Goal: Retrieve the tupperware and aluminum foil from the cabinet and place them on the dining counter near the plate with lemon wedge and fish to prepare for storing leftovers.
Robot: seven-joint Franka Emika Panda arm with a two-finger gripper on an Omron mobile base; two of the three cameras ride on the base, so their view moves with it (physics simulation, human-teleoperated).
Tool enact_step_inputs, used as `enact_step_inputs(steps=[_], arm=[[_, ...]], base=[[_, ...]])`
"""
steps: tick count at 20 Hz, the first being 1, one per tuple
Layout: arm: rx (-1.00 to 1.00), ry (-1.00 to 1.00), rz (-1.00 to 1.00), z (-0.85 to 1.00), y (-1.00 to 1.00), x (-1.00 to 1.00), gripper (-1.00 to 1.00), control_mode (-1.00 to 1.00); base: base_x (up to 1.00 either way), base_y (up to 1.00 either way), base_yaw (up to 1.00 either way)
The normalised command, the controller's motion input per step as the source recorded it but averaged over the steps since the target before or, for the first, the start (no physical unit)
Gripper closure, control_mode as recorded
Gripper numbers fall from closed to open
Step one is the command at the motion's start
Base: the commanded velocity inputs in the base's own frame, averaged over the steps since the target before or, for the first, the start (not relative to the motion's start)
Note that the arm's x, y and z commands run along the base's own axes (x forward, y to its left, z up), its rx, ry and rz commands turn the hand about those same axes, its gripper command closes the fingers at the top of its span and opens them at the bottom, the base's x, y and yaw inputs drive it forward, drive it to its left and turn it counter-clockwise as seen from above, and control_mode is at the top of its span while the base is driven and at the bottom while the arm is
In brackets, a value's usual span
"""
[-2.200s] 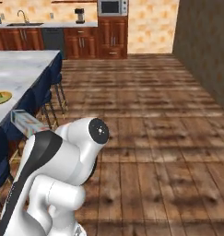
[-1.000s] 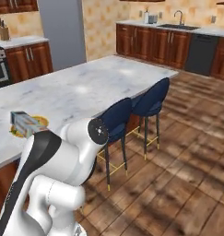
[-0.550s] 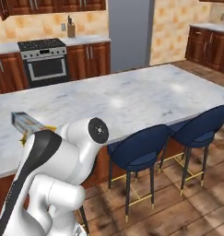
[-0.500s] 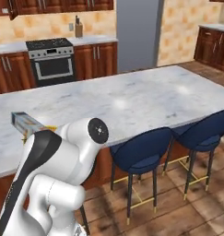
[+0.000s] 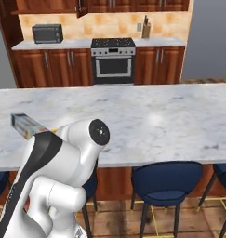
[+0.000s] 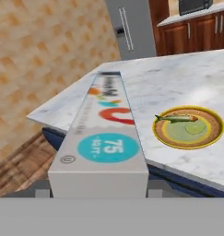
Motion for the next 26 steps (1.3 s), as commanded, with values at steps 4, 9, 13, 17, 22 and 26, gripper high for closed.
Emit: enact_step_inputs(steps=[4, 9, 13, 17, 22, 26], arm=[[0.00, 0.00, 0.00, 0.00, 0.00, 0.00, 1.00, 1.00], [0.00, 0.00, -0.01, -0.02, 0.00, 0.08, 1.00, -1.00], [-0.02, -0.02, -0.26, -0.23, -0.04, 0.27, 1.00, -1.00], [-0.01, 0.00, -0.43, -0.36, -0.31, 0.41, 1.00, -1.00], [0.00, 0.10, -0.25, -0.36, -0.47, 0.42, 1.00, -1.00], [0.00, 0.29, -0.05, -0.35, -0.21, 0.62, 1.00, -1.00]], base=[[0.87, -0.16, 0.43], [0.59, -0.01, 0.12], [0.00, 0.00, 0.00], [0.00, 0.00, 0.00], [0.00, 0.00, 0.00], [0.00, 0.00, 0.00]])
